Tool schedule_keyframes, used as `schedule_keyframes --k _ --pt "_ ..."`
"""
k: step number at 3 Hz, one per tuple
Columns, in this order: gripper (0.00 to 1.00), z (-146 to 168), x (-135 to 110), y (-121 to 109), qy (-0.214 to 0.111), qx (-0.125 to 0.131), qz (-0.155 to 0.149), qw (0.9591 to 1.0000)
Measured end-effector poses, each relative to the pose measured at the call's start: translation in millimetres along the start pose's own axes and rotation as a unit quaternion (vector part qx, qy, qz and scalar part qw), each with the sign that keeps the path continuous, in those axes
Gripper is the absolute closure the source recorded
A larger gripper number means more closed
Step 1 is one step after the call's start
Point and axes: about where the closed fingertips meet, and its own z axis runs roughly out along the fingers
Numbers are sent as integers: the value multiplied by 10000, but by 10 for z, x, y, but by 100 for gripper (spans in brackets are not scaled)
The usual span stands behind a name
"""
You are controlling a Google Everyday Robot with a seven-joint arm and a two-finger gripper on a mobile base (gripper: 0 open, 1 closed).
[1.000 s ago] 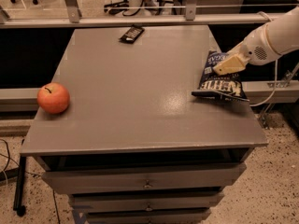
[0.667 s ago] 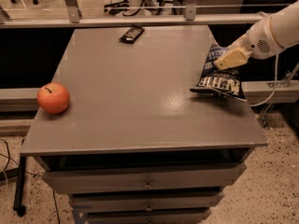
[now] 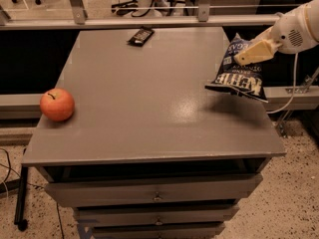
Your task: Pick blue chip bag
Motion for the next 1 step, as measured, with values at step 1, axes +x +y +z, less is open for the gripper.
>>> schedule_keyframes --k 1 --pt "100 1 0 0 0 -1 0 10000"
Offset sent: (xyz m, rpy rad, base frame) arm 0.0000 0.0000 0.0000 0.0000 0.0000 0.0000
